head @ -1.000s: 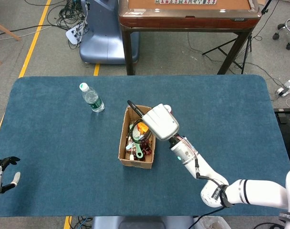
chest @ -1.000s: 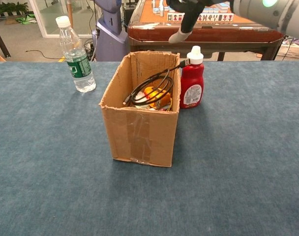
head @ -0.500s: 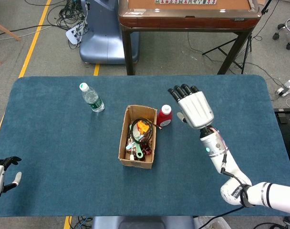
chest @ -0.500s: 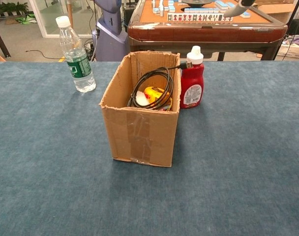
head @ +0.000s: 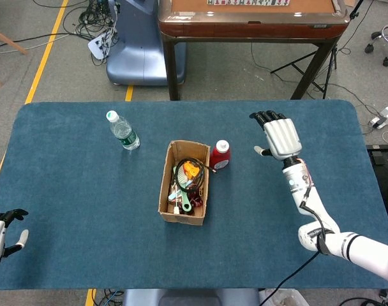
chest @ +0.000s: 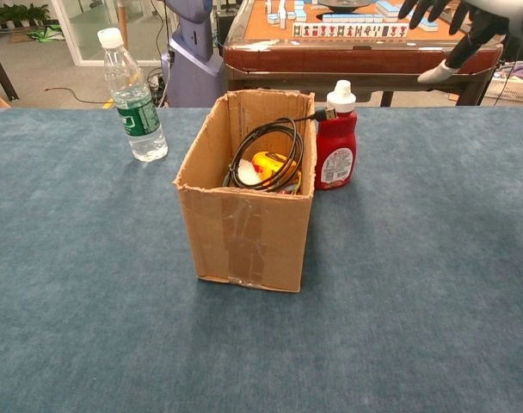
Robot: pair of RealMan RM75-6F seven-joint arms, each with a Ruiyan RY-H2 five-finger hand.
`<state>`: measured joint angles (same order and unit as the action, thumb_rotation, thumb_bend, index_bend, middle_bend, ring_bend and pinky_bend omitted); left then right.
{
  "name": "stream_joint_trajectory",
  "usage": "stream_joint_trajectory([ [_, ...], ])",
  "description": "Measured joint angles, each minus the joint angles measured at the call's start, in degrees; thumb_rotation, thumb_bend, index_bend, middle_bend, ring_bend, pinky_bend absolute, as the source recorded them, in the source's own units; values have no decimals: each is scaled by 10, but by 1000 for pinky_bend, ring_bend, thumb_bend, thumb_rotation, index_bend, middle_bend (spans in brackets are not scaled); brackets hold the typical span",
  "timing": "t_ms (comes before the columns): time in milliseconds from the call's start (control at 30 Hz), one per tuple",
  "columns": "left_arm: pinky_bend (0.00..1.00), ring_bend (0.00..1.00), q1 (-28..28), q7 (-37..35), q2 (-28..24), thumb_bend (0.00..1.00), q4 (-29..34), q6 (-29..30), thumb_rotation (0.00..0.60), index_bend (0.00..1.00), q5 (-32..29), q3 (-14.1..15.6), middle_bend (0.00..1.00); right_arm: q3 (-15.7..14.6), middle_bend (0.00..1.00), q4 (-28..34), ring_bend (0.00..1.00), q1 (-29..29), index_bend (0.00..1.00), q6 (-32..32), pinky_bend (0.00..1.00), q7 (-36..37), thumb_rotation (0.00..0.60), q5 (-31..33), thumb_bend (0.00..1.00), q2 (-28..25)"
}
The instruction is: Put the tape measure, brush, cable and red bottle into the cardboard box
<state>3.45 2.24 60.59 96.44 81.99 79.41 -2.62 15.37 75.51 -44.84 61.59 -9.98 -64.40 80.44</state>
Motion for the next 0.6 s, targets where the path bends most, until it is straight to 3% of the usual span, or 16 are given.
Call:
stream_joint_trajectory([
  [333,550,350,0,-5,-2,354,0,1,600,338,1,0,408,2,278,-131,231,-12,254,-86,364,233,600,-36,0,84],
  [600,550,350,-1,-8,-3,354,1,2,600,338,2,0,408,-3,278,-203,224,-28,254,-115,358,322,600,-76,0,132],
])
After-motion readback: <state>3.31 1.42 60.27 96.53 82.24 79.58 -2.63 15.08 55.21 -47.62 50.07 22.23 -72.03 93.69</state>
